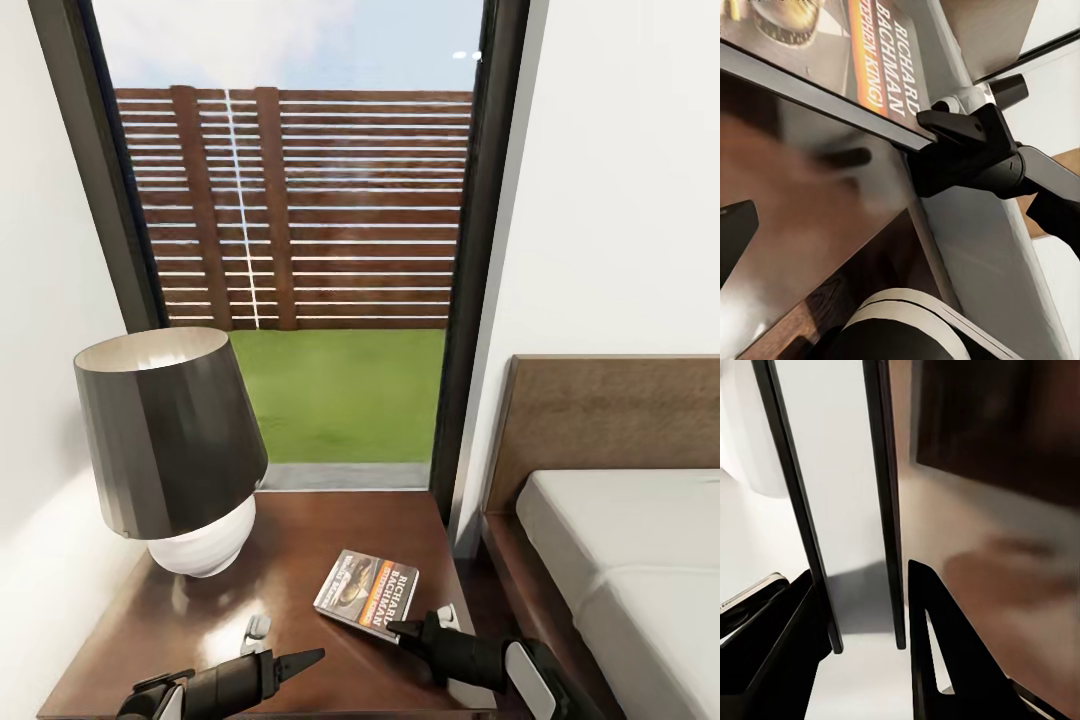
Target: In the bedroom, move the book from the bed onto either nightstand, and place the two sandals side by side next to the bed.
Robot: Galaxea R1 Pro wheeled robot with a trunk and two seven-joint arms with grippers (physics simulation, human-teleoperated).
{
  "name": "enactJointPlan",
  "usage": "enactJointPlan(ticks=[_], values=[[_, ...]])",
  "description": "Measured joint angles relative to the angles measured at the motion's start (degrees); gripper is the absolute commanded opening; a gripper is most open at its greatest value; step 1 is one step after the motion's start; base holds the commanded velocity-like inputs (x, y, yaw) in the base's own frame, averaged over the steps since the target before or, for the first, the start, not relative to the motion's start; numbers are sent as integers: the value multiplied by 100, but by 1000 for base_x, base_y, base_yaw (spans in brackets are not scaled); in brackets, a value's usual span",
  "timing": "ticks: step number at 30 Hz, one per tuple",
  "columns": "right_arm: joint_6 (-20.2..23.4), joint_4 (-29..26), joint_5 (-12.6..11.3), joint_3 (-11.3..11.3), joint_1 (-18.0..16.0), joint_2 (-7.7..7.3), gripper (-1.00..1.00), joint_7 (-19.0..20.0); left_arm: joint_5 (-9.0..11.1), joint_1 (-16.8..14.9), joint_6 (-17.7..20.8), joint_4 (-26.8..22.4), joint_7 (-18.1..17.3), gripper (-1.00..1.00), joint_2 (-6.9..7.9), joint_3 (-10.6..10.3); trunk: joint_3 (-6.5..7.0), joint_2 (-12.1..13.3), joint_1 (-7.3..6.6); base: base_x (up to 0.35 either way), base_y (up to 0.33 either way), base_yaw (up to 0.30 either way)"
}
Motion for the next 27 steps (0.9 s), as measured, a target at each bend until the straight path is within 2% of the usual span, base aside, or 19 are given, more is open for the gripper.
enactJointPlan(ticks=[1,2,22,27], values=[[-1,0,1,0,-2,0,-100,0,0,0,0,0,0,100,1,0,0,0,0,0,0,0],[1,0,-1,0,-1,0,100,0,0,0,0,0,0,100,1,0,0,0,0,0,0,0],[-3,9,2,-3,-1,0,100,-10,0,0,0,0,0,100,1,0,0,0,0,-1,0,0],[-3,8,5,-1,1,0,100,-6,0,0,0,0,0,100,1,0,0,0,3,-196,0,0]])
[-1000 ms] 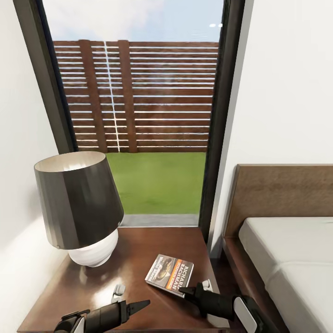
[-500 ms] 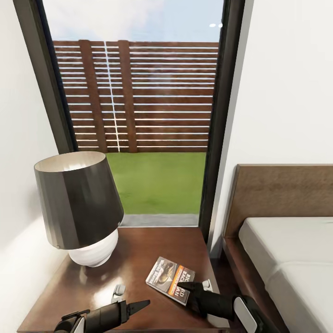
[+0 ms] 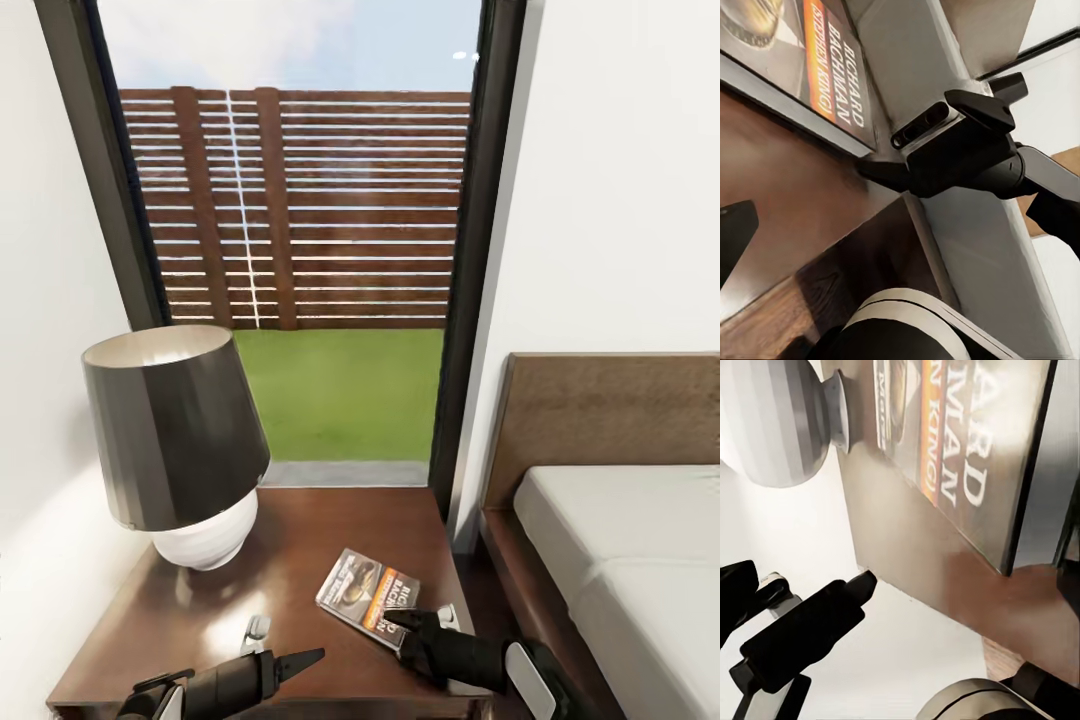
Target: In the bedroom, move the book from the bed onto either nightstand, and place the two sandals side by side next to the bed.
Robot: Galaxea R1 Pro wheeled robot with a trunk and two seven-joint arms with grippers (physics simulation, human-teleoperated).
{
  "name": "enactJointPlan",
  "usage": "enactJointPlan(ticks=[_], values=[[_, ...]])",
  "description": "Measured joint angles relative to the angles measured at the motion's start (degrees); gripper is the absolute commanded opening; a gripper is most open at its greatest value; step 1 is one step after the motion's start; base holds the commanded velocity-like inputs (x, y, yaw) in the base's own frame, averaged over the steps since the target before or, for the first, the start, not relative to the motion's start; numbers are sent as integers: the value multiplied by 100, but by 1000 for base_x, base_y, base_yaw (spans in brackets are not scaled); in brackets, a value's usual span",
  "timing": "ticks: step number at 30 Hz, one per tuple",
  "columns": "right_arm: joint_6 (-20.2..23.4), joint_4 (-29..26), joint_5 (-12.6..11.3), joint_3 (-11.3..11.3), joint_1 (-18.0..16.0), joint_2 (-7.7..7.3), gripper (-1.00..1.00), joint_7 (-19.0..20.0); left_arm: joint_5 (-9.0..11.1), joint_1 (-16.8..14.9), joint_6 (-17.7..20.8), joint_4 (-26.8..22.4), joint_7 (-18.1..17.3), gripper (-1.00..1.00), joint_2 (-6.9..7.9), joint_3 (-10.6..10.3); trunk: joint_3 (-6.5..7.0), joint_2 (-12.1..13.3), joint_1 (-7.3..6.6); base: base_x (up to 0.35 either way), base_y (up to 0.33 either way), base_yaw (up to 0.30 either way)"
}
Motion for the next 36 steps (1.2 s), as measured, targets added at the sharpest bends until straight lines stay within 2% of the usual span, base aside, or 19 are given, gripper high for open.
enactJointPlan(ticks=[16,18,36], values=[[-7,0,-2,1,0,3,100,-4,0,0,0,0,0,100,0,0,0,0,-3,-35,0,0],[-7,0,-6,1,-2,2,100,-4,1,0,0,0,0,100,-3,0,44,2,-8,0,0,0],[-23,-17,-56,-8,1,1,100,13,1,0,0,0,0,100,-1,0,367,723,-403,0,0,0]])
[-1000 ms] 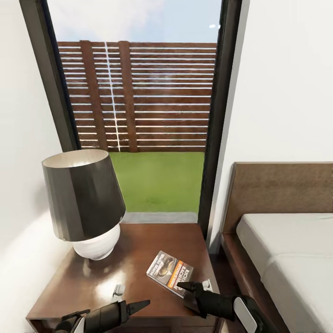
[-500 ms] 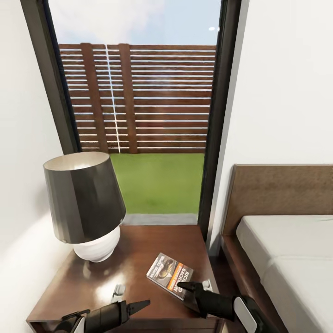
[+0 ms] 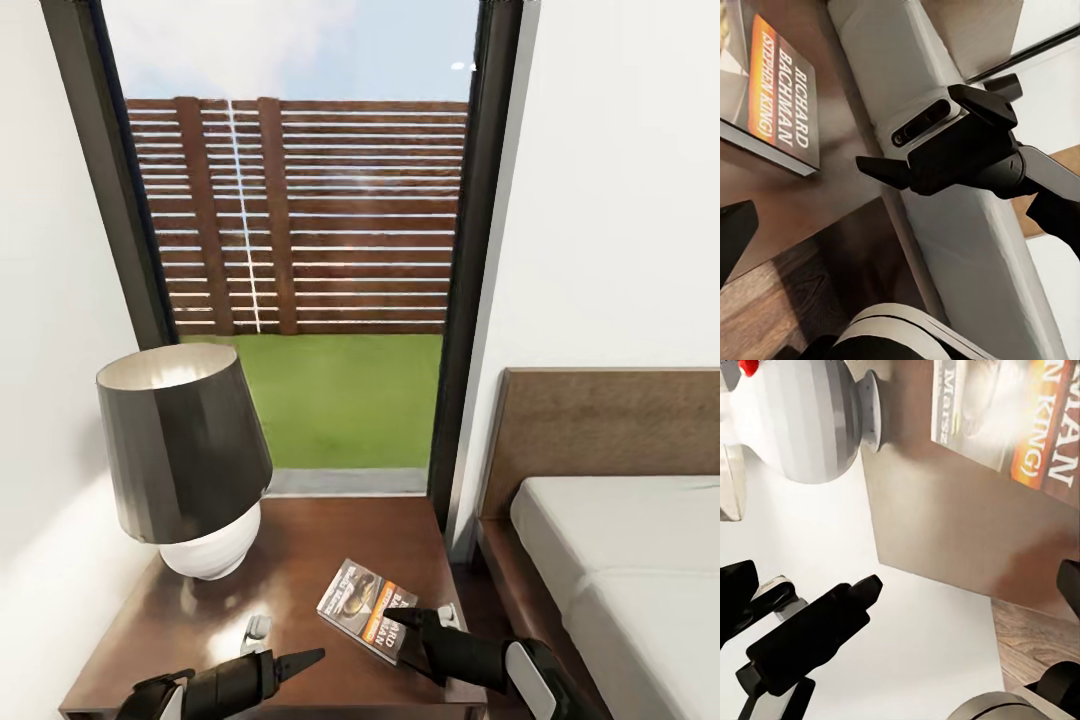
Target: In the bedroom, move the book from the bed onto either nightstand, and place the two sandals side by side next to the bed.
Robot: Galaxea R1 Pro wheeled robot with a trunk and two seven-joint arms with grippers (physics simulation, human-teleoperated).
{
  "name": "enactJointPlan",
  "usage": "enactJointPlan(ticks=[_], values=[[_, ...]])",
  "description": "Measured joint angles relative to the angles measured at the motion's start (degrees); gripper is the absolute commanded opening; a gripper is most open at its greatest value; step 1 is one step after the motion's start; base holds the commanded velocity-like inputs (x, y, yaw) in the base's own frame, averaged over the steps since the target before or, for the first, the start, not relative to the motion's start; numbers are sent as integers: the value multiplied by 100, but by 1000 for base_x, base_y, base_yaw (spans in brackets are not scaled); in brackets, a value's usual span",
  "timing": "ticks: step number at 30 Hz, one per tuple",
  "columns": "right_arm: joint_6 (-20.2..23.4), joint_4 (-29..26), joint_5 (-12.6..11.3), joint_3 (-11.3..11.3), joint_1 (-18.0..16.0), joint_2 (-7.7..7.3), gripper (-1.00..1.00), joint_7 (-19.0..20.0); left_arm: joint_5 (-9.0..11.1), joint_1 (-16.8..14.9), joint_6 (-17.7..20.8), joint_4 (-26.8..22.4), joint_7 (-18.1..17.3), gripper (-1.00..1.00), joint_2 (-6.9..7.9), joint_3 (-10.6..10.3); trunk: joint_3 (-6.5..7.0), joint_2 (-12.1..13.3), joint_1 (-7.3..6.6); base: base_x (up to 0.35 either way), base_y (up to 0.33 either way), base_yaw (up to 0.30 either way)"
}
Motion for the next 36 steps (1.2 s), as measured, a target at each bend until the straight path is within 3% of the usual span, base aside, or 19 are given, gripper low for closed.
enactJointPlan(ticks=[13,19,28,36], values=[[-19,-17,-3,-1,-1,0,100,1,0,0,0,-1,0,100,-1,0,233,521,-286,0,0,0],[-221,-64,15,12,189,-29,100,-48,-18,111,38,-70,-13,100,-1,-49,251,560,-307,0,0,0],[-520,227,325,42,481,-45,100,-7,-18,191,42,-62,-35,100,0,-44,412,921,-505,0,0,0],[-782,484,357,41,651,-45,100,-3,-22,193,40,-62,-35,100,1,-44,556,1242,-680,0,0,0]])
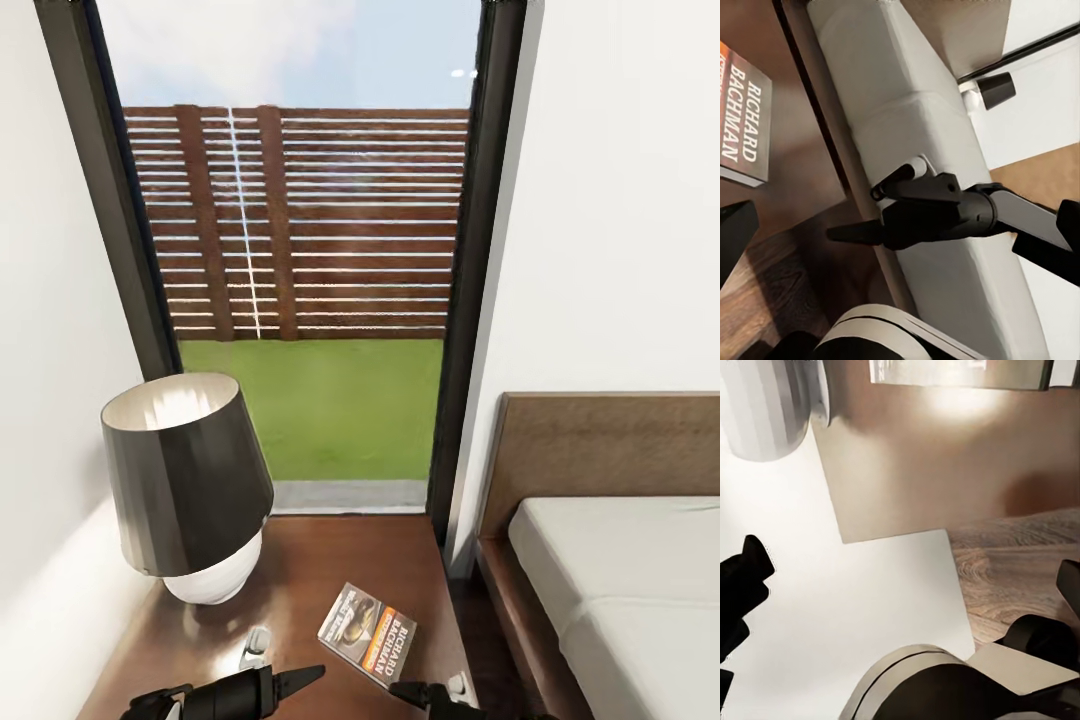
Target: In the bedroom, move the book from the bed onto either nightstand, and place the two sandals side by side next to the bed.
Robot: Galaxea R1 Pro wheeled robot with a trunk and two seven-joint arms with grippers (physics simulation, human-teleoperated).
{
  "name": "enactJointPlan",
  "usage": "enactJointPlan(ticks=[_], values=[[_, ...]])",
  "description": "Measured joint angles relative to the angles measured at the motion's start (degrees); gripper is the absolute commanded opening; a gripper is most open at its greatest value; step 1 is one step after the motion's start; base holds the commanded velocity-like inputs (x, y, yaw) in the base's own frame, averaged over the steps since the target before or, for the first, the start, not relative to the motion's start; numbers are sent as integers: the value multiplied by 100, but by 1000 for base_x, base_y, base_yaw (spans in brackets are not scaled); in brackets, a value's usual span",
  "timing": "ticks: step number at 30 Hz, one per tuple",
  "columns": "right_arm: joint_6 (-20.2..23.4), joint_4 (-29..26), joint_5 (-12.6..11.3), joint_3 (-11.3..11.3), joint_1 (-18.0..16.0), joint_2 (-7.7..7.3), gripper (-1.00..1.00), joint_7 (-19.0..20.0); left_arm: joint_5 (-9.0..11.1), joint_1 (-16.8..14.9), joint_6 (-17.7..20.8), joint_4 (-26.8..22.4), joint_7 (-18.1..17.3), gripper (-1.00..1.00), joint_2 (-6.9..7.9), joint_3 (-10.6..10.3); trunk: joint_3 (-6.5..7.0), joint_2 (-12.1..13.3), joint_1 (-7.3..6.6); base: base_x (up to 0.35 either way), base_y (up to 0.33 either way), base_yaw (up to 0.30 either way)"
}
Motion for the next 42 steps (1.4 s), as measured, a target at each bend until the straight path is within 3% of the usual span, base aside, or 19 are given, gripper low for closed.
enactJointPlan(ticks=[10,11,12,13,42], values=[[-321,321,4,5,0,0,100,2,2,0,0,0,0,100,-1,0,180,401,-220,0,0,0],[-1835,876,23,13,5,0,100,-5,2,0,2,-1,0,100,-1,0,196,441,-241,0,0,0],[-3515,906,10,5,2,1,100,-15,2,0,0,0,0,100,-1,0,215,481,-264,0,0,0],[-4689,903,3,-11,1,1,100,-19,3,0,1,0,0,100,0,0,234,521,-286,0,0,0],[-4763,913,15,2,2,1,100,-25,0,0,4,0,-9,100,0,0,754,1685,-923,0,0,0]])
